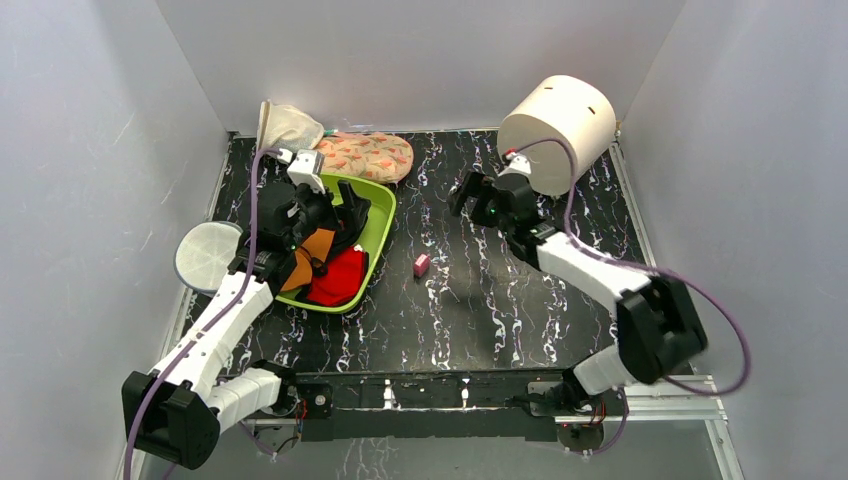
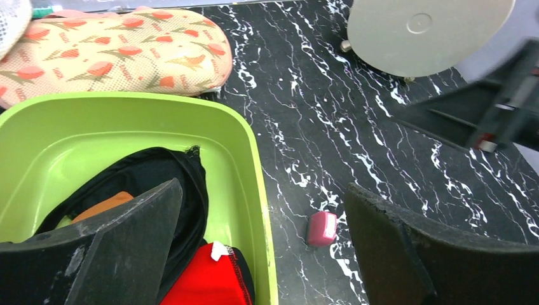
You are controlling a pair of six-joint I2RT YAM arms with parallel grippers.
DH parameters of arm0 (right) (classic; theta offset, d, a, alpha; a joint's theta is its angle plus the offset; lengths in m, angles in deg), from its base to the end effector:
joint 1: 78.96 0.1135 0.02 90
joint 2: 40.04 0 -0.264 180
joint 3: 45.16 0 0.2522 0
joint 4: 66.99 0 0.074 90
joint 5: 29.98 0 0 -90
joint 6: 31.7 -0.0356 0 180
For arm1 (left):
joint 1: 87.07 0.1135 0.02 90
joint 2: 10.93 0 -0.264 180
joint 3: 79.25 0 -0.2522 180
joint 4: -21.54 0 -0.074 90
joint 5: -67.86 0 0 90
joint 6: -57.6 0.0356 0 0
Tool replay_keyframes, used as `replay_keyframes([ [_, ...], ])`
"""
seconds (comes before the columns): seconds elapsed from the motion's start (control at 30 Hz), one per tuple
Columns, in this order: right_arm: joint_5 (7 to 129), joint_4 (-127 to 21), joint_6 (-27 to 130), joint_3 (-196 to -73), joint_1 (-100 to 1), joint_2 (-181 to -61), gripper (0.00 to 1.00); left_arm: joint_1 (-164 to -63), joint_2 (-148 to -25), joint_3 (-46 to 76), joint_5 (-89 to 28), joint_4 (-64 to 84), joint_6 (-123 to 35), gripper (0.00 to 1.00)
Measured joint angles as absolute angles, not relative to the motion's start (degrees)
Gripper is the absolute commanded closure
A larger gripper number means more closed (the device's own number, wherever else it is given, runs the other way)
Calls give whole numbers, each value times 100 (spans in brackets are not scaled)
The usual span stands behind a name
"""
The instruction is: Unzip the laundry bag and remove the bra
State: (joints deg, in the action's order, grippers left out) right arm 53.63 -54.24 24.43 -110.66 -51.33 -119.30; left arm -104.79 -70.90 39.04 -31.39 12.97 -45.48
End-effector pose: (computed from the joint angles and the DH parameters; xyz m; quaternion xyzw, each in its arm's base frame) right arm 0.2797 0.1419 0.2641 0.0755 0.8462 0.2279 0.4757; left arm 0.2348 -0.0810 0.3367 0.0837 0.7428 -0.2338 0.6218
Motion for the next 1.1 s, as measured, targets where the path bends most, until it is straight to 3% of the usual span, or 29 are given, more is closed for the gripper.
replay_keyframes([
  [0.37, 5649, -7195, 682, -13149, -4809, -15513, 2, -10518, -7136, 3904, -3598, 1550, -4730, 2],
  [0.67, 5776, -7507, 87, -14911, -4519, -17143, 2, -10520, -7131, 3895, -3585, 1568, -4688, 2],
  [0.83, 5785, -7503, 94, -14874, -4442, -17095, 2, -10525, -7127, 3740, -2440, 1168, -4469, 2],
  [1.1, 5750, -7232, 273, -14205, -4479, -16481, 2, -9994, -7393, 3369, 734, 431, -4644, 2],
])
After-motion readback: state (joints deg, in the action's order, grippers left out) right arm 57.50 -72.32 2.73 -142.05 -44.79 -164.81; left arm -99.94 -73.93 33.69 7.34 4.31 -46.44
